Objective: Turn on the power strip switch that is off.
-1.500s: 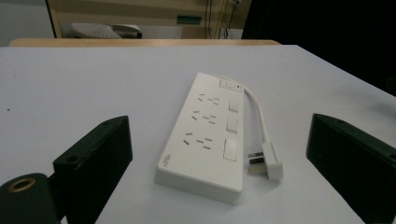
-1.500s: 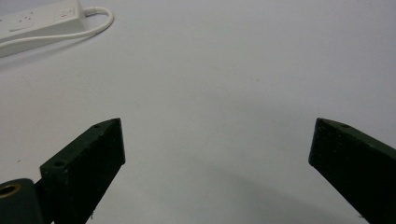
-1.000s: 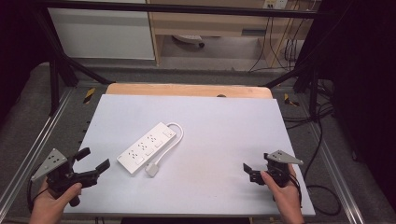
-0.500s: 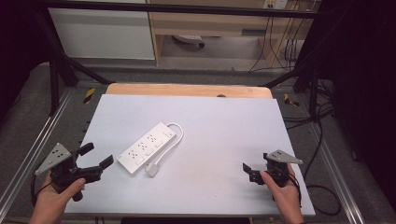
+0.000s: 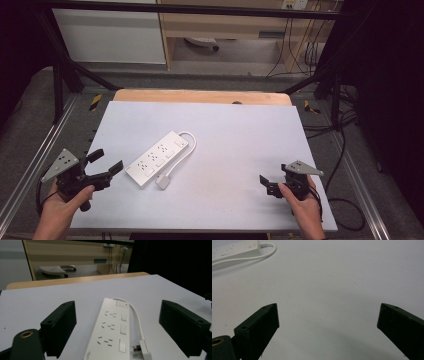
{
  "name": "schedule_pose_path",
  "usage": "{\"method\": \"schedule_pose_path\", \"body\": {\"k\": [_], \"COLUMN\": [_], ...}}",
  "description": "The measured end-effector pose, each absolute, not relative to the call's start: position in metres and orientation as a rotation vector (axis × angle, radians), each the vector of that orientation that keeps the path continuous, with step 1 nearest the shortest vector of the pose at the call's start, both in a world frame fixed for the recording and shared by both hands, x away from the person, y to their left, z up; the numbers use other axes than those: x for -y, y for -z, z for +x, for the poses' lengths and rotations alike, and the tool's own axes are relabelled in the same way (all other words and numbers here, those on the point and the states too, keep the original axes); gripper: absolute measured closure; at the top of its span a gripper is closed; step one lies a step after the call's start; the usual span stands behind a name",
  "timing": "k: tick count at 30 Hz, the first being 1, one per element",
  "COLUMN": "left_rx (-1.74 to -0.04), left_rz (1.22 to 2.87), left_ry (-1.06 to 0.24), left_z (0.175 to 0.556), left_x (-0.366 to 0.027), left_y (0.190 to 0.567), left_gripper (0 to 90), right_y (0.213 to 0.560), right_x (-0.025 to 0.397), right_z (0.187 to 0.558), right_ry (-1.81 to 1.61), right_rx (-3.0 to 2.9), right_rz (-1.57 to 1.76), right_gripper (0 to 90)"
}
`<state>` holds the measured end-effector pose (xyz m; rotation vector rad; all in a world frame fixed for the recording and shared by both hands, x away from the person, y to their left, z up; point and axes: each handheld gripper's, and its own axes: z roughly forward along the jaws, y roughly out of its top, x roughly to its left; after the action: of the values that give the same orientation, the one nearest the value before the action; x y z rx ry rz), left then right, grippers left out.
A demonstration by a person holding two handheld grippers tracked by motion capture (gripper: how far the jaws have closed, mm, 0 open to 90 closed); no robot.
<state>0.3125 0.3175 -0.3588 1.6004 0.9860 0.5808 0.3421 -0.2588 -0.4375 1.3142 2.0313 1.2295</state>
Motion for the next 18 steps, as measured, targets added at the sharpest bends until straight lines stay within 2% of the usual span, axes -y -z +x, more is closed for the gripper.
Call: {"method": "schedule_pose_path", "body": {"k": [7, 18], "left_rx": [-1.002, -0.988], "left_rz": [1.607, 1.641], "left_ry": [-0.593, -0.59], "left_z": [0.317, 0.329], "left_x": [-0.314, -0.3], "left_y": [0.356, 0.35], "left_gripper": [25.1, 26.8], "right_y": [0.437, 0.438], "right_x": [0.258, 0.258], "right_z": [0.343, 0.344], "right_ry": [-1.235, -1.235], "right_rx": [-2.039, -2.044], "right_rz": [1.309, 1.305], "right_gripper": [4.1, 3.8]}}
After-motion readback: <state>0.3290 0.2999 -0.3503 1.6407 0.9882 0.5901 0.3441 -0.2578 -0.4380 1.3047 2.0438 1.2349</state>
